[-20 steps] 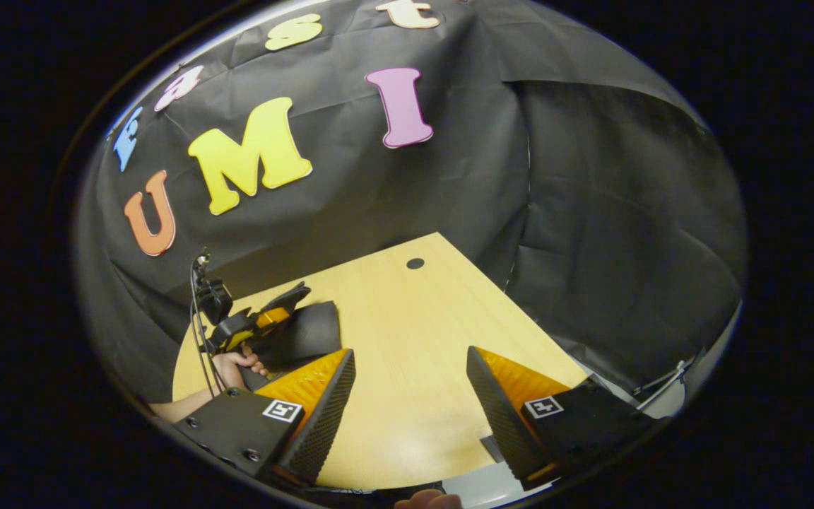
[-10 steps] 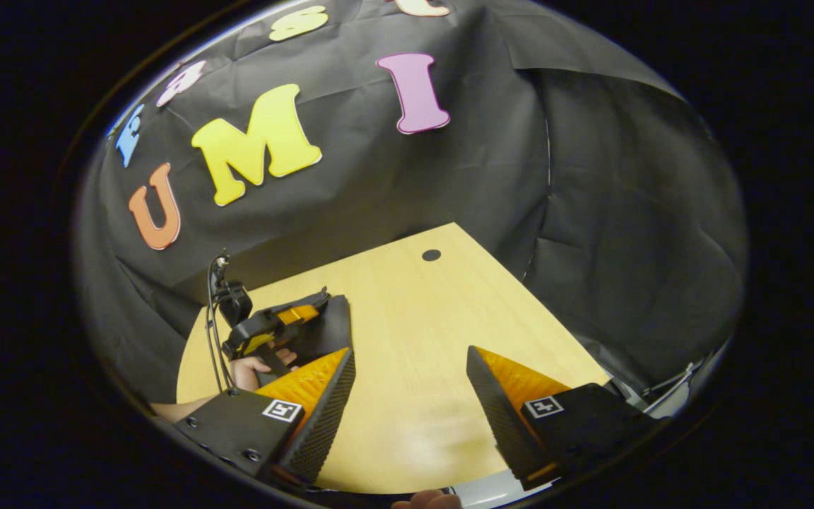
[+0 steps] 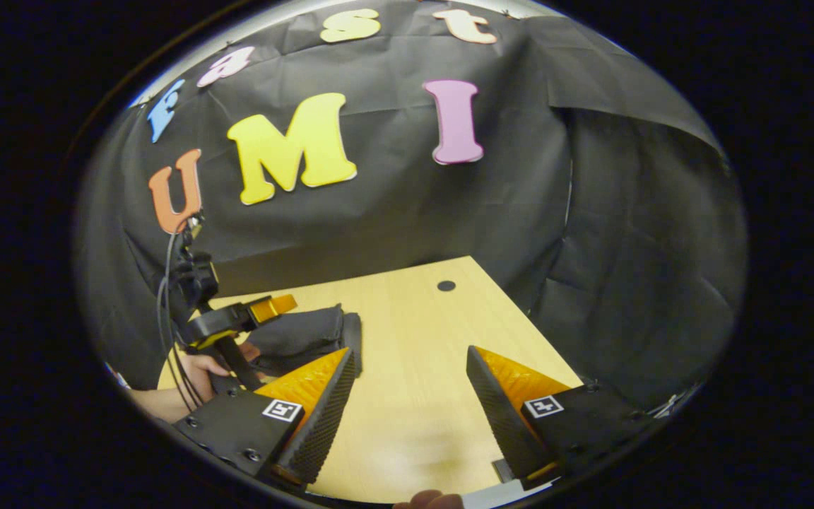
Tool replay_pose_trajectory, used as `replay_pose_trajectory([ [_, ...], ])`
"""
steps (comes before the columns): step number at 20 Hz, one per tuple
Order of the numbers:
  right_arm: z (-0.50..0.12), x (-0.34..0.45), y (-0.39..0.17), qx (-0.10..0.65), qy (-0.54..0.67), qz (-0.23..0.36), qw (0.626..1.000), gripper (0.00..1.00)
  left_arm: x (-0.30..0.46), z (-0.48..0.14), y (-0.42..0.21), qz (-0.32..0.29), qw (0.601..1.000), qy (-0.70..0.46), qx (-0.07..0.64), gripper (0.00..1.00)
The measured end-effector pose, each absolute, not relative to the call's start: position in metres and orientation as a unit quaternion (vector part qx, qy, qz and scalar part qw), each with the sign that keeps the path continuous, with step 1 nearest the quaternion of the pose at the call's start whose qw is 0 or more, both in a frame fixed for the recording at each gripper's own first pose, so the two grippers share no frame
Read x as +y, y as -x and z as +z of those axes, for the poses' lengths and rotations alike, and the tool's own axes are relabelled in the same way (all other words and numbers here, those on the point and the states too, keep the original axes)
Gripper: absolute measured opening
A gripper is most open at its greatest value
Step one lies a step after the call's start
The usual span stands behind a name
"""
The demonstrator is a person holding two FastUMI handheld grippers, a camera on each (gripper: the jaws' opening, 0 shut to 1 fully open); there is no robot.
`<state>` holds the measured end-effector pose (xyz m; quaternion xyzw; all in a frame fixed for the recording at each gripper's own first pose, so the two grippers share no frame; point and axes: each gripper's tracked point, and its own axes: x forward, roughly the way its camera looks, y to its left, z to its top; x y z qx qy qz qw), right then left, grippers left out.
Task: Grasp the waist and the cuffs of the jeans and fold them to make the two legs overlap; first hold the waist and fold one-third of the jeans toward the cuffs, then hold the cuffs and fold the remaining one-third in the same direction to finish folding.
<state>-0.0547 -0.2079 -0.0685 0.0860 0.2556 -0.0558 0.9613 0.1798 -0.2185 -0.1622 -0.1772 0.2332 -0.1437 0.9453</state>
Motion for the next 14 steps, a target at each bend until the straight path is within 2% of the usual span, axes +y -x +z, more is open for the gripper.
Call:
replay_pose_trajectory([
  [7, 0.040, -0.101, 0.003, 0.102, -0.041, 0.010, 0.994, 0.98, -0.097, 0.000, -0.139, -0.088, 0.989, 0.090, 0.077, 0.98],
  [8, 0.051, -0.085, 0.002, 0.085, -0.045, 0.019, 0.995, 0.93, -0.084, 0.017, -0.131, -0.076, 0.993, 0.076, 0.056, 0.98],
  [9, 0.060, -0.072, 0.004, 0.072, -0.048, 0.025, 0.996, 0.98, -0.073, 0.031, -0.123, -0.065, 0.995, 0.065, 0.038, 0.98],
  [10, 0.067, -0.060, 0.004, 0.057, -0.048, 0.026, 0.997, 0.98, -0.061, 0.040, -0.111, -0.057, 0.996, 0.056, 0.027, 1.00],
  [14, 0.081, -0.030, 0.014, 0.009, -0.030, 0.009, 0.999, 0.98, -0.024, 0.042, -0.060, -0.029, 0.998, 0.050, 0.023, 0.98],
])
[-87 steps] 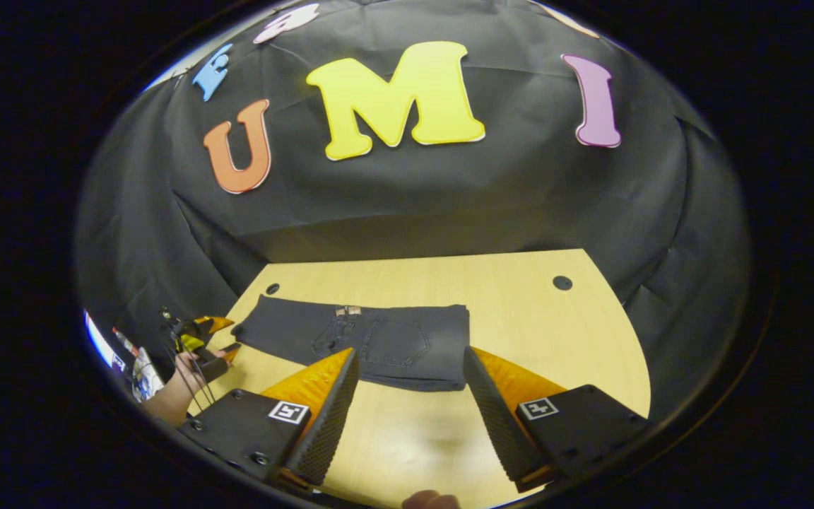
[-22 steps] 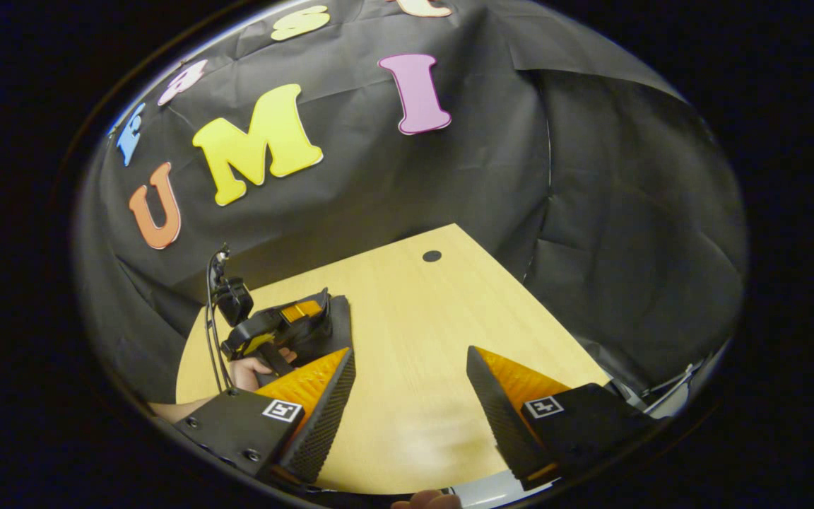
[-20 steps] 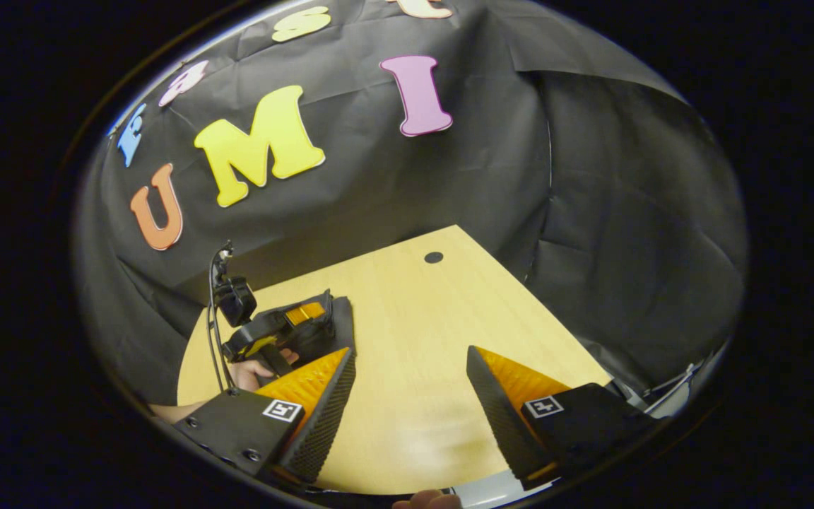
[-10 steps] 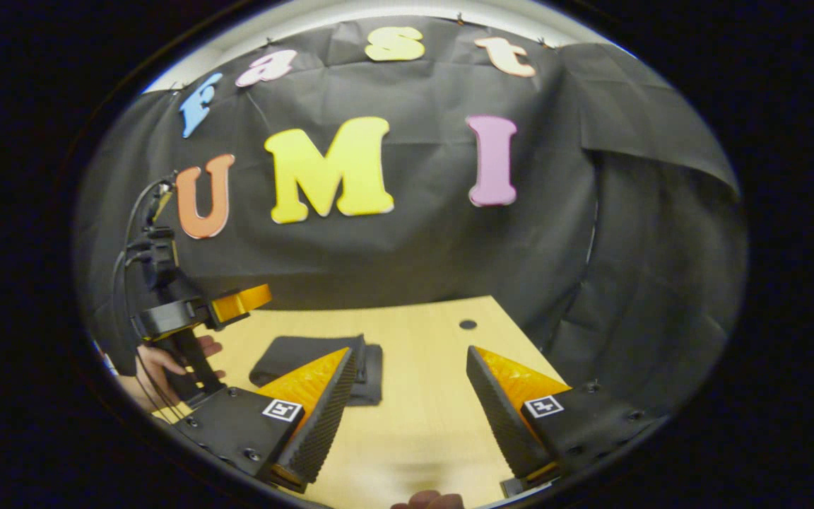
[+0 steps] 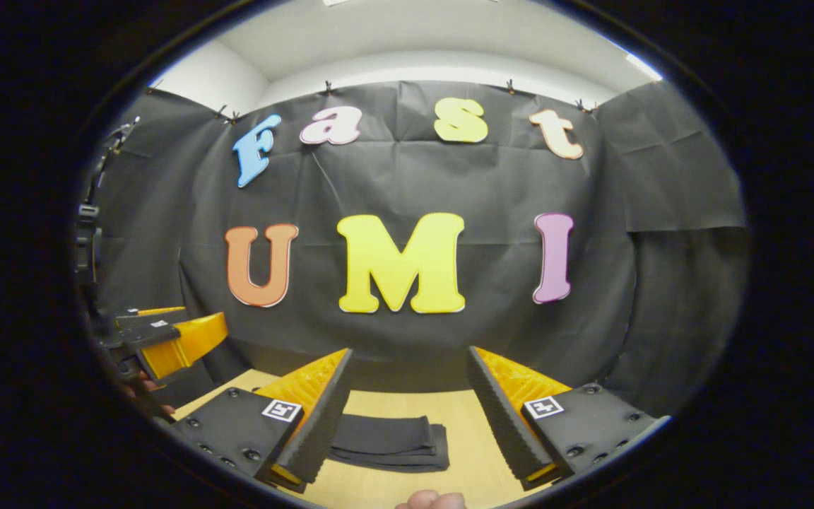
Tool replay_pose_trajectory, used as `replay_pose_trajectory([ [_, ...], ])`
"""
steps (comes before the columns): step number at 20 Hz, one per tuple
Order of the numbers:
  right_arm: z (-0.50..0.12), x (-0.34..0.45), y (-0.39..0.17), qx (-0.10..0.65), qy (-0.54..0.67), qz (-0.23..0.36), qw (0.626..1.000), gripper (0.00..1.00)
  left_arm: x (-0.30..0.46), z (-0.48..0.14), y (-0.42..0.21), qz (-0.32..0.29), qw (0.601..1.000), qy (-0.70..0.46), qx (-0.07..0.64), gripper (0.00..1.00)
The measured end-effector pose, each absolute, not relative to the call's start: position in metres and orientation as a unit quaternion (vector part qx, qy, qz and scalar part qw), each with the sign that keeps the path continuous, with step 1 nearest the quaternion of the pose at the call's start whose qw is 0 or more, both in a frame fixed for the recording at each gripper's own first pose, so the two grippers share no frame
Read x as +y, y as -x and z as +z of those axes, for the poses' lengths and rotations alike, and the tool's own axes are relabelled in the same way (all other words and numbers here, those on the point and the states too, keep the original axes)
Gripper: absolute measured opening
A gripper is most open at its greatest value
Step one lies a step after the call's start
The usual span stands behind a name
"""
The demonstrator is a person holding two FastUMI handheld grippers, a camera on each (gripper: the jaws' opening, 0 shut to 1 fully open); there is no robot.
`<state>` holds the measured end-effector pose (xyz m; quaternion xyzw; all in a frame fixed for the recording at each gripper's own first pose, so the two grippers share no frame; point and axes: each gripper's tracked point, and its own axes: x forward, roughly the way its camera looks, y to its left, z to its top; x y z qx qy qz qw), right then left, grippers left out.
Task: Grasp the waist and the cuffs of the jeans and fold them to make the two legs overlap; first hold the waist and fold one-third of the jeans toward the cuffs, then hold the cuffs and fold the remaining one-third in the same direction to finish folding.
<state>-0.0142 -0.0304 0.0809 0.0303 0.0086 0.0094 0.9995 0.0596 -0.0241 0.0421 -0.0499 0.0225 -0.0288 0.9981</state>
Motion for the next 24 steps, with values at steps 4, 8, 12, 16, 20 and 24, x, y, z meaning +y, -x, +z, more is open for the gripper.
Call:
replay_pose_trajectory([
  [4, 0.075, -0.008, 0.029, 0.007, -0.022, 0.005, 1.000, 0.98, -0.016, 0.031, -0.030, -0.021, 0.996, 0.075, 0.041, 0.98],
  [8, 0.071, -0.006, 0.031, 0.018, -0.034, 0.006, 0.999, 0.93, -0.012, 0.031, -0.030, -0.011, 0.997, 0.067, 0.038, 0.98],
  [12, 0.070, 0.014, 0.039, 0.025, -0.024, 0.025, 0.999, 0.93, -0.010, 0.030, -0.030, -0.002, 0.997, 0.072, 0.040, 0.98],
  [16, 0.076, 0.021, 0.036, 0.018, -0.012, 0.036, 0.999, 0.97, -0.007, 0.030, -0.029, 0.015, 0.997, 0.073, 0.037, 0.98],
  [20, 0.073, 0.030, 0.031, 0.024, -0.008, 0.047, 0.999, 0.93, -0.004, 0.029, -0.026, 0.024, 0.996, 0.074, 0.040, 0.98],
  [24, 0.072, 0.033, 0.025, 0.032, -0.009, 0.052, 0.998, 0.93, -0.001, 0.028, -0.026, 0.034, 0.996, 0.071, 0.038, 0.98],
])
